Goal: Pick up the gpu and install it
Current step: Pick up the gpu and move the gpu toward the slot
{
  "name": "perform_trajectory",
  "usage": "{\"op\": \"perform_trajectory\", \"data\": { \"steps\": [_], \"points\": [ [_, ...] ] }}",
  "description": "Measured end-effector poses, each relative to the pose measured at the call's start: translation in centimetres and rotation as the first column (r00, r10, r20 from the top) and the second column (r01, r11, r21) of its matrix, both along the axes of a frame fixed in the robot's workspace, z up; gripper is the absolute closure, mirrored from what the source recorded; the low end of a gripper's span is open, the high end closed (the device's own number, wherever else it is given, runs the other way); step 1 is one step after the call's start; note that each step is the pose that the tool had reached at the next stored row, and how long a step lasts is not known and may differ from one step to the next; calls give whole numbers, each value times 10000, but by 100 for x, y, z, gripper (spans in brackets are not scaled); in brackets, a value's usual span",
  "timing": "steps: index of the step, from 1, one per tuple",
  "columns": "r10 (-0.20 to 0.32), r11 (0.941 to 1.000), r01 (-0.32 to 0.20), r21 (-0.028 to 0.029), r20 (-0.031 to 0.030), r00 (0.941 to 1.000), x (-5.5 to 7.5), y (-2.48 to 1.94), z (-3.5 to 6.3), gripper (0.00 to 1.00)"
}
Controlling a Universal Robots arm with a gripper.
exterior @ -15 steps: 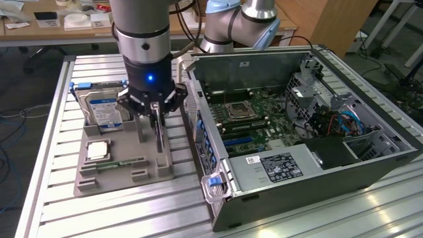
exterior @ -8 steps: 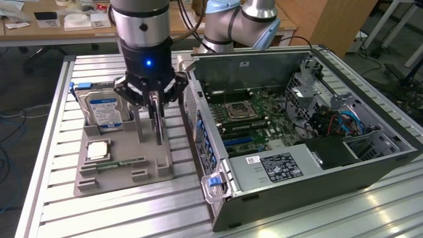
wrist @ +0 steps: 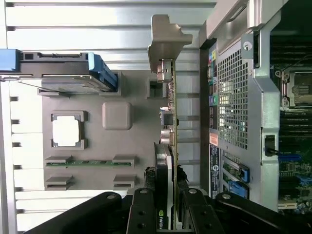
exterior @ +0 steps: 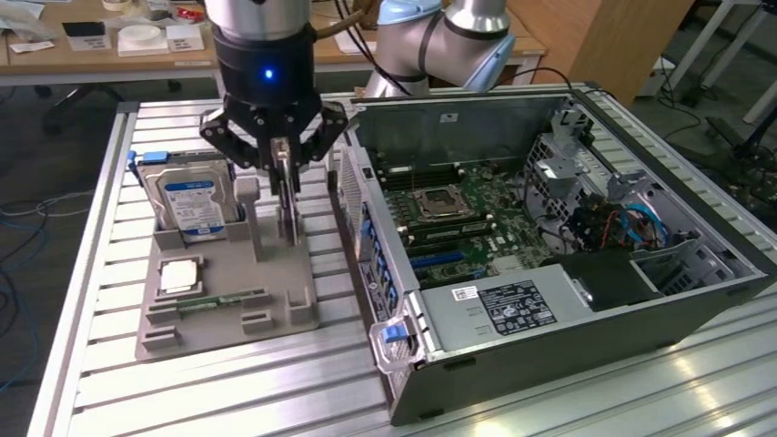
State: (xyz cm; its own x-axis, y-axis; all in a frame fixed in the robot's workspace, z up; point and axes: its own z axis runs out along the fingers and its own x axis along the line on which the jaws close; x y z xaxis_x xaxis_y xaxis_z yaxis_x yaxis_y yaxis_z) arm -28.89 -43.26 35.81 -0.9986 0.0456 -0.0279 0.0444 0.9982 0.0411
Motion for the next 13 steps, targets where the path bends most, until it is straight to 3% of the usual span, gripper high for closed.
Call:
{"op": "perform_trajectory", "data": {
  "steps": [13],
  "points": [
    [0, 10000, 0, 0, 0, 10000, 0, 0, 507, 73]
  ]
}}
